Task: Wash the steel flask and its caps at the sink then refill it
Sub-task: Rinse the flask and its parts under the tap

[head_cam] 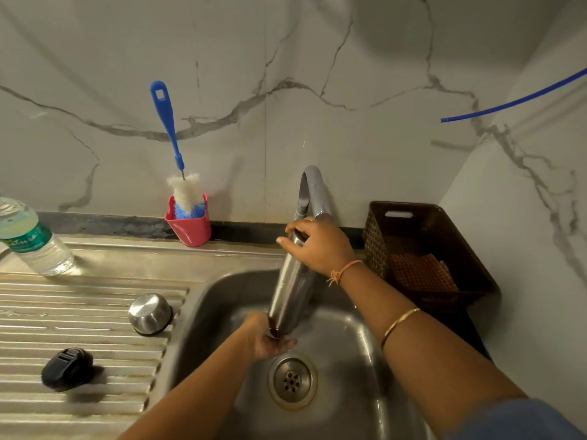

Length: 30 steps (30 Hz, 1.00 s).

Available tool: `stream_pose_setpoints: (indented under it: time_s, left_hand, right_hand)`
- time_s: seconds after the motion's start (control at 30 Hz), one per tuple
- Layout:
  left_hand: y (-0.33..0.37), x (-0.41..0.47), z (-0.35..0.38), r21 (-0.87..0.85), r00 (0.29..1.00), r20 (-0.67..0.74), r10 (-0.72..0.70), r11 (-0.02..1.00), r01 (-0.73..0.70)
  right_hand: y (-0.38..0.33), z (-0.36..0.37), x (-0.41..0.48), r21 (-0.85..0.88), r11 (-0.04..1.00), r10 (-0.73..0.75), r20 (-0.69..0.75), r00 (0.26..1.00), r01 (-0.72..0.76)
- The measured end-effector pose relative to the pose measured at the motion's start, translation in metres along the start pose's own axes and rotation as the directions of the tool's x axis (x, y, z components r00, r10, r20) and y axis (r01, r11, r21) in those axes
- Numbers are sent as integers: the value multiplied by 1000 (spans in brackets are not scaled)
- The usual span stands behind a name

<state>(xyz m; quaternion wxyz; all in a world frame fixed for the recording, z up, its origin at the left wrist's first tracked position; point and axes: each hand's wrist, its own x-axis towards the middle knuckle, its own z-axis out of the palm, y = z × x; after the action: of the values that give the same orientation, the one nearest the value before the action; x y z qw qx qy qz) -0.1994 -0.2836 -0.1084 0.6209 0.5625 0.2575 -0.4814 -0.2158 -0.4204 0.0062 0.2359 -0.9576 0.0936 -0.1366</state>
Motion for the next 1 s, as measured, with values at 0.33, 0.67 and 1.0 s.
stream_pose_setpoints:
  time_s: [0.33,0.67,1.0]
  left_hand:
    - [18,11,27,574,595,258,761,375,-728]
    - [16,7,32,539,671,209,712,489,-686]
    - [17,1,41,568,604,218,767,403,-717]
  right_hand:
    - [11,17,3,77,995,49,171,984,-63]
    - [13,19,-13,77,988,-141,81,987,134]
    - [19,20,-17,27,989,-143,-2,990,143]
